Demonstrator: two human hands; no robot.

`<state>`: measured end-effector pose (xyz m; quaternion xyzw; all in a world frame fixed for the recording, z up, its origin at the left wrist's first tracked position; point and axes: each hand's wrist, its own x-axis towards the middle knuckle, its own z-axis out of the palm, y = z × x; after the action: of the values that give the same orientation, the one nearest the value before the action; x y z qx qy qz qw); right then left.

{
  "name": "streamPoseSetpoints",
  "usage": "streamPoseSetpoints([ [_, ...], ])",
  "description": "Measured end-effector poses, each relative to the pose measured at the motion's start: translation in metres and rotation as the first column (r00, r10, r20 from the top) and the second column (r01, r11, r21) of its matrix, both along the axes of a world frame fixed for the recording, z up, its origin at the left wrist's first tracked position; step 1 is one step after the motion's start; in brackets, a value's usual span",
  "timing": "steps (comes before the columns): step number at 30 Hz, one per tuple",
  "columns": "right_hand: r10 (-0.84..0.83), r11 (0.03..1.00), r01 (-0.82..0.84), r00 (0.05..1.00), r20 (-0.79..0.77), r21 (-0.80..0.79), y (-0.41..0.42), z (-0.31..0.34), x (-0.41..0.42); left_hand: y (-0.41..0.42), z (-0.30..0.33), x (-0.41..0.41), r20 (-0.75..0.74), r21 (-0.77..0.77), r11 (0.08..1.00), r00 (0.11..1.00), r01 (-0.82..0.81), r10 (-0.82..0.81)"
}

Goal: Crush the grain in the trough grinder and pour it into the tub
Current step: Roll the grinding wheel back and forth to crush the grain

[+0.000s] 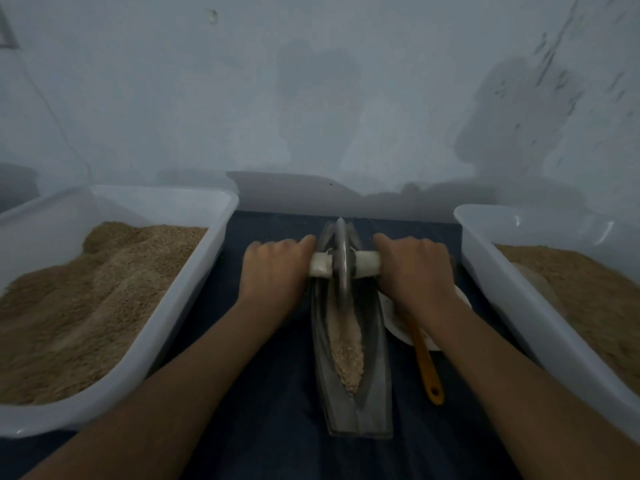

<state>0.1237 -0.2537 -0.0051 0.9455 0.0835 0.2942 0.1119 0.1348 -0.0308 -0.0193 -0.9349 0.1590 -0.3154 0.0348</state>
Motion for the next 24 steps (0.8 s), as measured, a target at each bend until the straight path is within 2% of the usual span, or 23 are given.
streamPoseSetpoints([
  [6,-0.004,1.0,0.004,1.0,0.016,0.007,0.003,-0.001,-0.01,0.003,-0.001,-0.009,-0.037,-0.056,0.998,0.999,0.023,-0.025],
  [12,0.081,0.995,-0.082,0.997,0.013,0.06,-0.009,-0.01,-0.069,0.014,-0.002,-0.072,0.068,-0.003,0.987,0.985,0.162,-0.161],
  [17,0.095,0.993,-0.094,0.995,-0.011,0.07,-0.012,-0.011,-0.082,0.018,-0.003,-0.072,0.073,0.012,0.981,0.978,0.194,-0.194],
  [21,0.052,0.999,-0.052,0.998,-0.029,0.01,-0.005,-0.005,-0.048,0.009,0.002,-0.039,-0.038,-0.001,0.992,0.992,0.123,-0.123],
  [24,-0.006,1.0,0.006,0.996,-0.085,0.007,-0.005,0.0,-0.013,0.003,0.007,-0.01,-0.056,0.033,0.999,0.998,0.032,-0.03],
])
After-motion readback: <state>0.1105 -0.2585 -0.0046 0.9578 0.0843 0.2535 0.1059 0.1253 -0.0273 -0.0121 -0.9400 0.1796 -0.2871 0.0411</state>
